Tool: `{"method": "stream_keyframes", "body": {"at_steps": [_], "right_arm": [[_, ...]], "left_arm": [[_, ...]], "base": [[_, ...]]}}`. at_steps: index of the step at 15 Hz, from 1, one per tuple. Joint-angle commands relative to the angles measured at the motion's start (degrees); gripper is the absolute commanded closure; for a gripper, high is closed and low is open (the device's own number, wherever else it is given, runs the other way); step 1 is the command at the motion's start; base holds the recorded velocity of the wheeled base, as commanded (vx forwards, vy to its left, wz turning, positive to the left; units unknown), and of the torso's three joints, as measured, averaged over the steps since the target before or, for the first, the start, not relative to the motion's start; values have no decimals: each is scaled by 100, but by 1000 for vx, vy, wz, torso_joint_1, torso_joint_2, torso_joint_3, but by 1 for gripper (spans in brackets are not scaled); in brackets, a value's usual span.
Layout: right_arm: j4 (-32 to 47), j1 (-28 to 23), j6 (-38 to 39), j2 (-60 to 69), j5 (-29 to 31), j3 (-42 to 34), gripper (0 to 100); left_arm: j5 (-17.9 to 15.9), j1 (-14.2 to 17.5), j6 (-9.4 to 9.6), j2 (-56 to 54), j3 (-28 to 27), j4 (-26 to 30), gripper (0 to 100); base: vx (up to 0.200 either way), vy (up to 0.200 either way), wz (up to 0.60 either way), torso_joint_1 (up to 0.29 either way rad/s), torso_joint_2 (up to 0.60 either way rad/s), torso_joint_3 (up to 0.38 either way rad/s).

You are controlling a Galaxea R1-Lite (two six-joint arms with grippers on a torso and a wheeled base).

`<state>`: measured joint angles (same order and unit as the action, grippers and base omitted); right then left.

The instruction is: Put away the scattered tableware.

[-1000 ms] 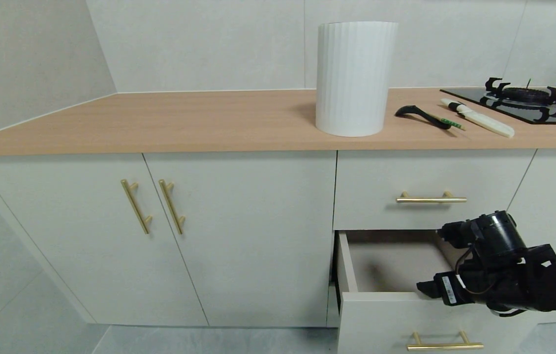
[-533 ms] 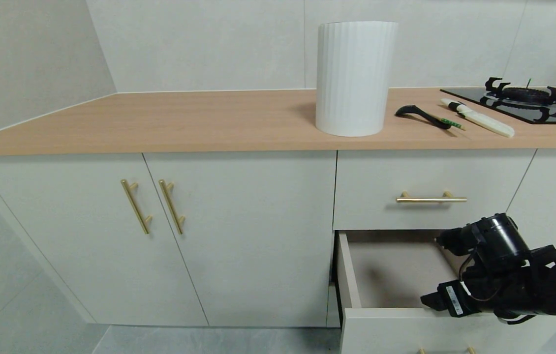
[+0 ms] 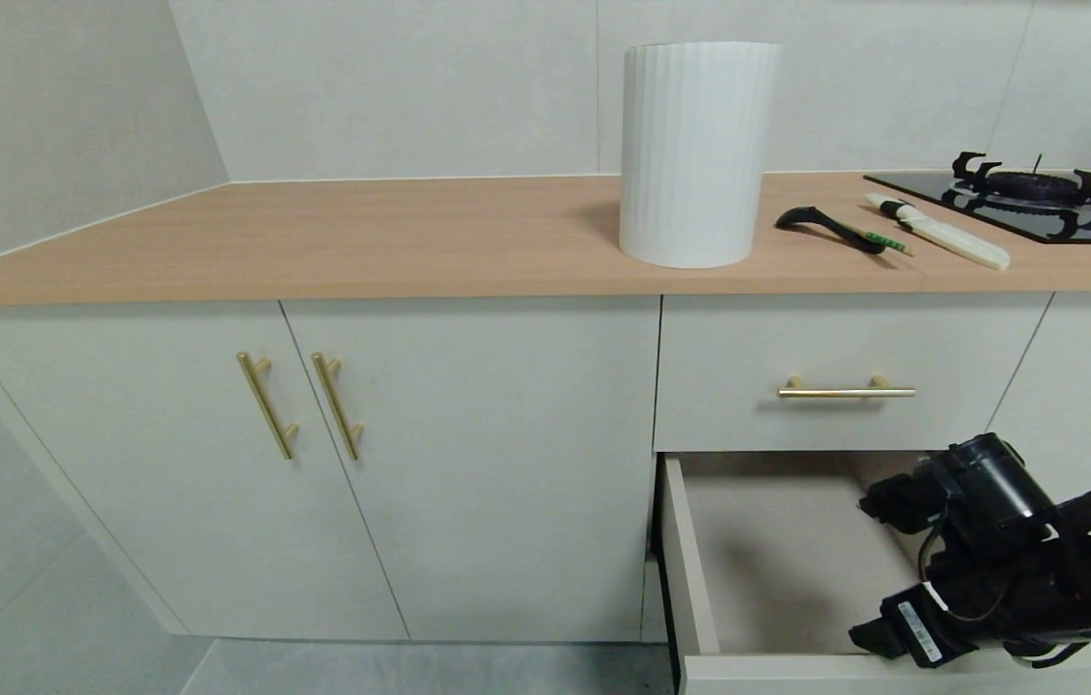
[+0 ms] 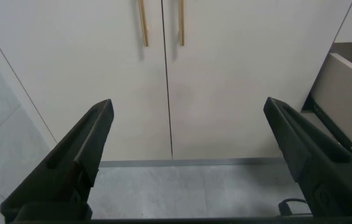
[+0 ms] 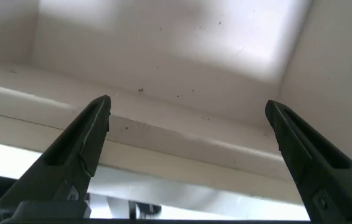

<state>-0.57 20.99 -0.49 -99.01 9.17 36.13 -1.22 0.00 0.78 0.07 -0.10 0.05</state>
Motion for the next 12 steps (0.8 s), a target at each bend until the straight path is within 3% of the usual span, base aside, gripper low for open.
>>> {"method": "stream_keyframes", "body": {"at_steps": [1,7,12], "right_arm": [[84,98,-153,189,-11,-45,0],[716,494,-566,576,-108,-300,0],[725,687,-716,699,-99,-502,0]], "left_arm": [[-1,0,1,1,1,4,0],[-1,0,1,1,1,4,0],[-1,0,1,1,1,4,0]], "base": [[0,0,0,0,0,0],[0,0,0,0,0,0],[0,0,0,0,0,0]]}}
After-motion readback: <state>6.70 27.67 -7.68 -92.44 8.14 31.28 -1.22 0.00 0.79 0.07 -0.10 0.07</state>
